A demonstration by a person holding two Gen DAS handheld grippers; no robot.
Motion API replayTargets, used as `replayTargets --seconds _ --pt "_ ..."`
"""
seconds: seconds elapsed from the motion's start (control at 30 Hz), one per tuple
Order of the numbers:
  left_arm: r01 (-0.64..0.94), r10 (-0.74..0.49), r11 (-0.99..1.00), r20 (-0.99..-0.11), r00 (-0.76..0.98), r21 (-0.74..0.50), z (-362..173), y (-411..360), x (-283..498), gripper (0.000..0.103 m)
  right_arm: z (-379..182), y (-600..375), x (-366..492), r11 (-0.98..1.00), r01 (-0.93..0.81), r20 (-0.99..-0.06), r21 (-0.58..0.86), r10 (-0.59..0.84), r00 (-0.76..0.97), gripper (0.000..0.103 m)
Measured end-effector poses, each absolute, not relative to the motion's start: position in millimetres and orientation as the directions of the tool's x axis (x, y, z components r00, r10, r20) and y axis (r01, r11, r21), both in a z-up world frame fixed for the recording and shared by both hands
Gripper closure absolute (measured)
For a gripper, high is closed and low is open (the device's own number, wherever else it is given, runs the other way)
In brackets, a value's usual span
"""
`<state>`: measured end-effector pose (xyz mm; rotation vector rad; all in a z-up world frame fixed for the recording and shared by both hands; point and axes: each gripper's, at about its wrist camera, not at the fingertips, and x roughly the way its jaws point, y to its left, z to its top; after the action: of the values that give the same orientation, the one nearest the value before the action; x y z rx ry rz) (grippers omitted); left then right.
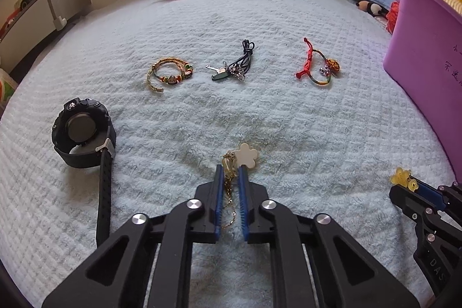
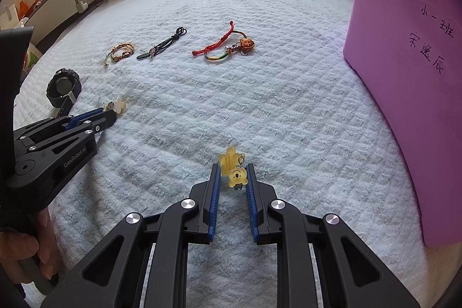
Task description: Organize jewelry
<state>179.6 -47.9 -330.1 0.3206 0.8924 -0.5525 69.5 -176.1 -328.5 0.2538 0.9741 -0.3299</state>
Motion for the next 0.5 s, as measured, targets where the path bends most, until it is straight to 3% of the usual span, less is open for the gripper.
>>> replayTargets --seconds 0.5 --pt "0.594 -0.33 0.804 -0.807 0.489 0.032 -324.7 -43.1 169.2 0.096 -322.4 -175.6 65.9 0.919 0.389 -0.833 0.064 -0.165 0.527 0.086"
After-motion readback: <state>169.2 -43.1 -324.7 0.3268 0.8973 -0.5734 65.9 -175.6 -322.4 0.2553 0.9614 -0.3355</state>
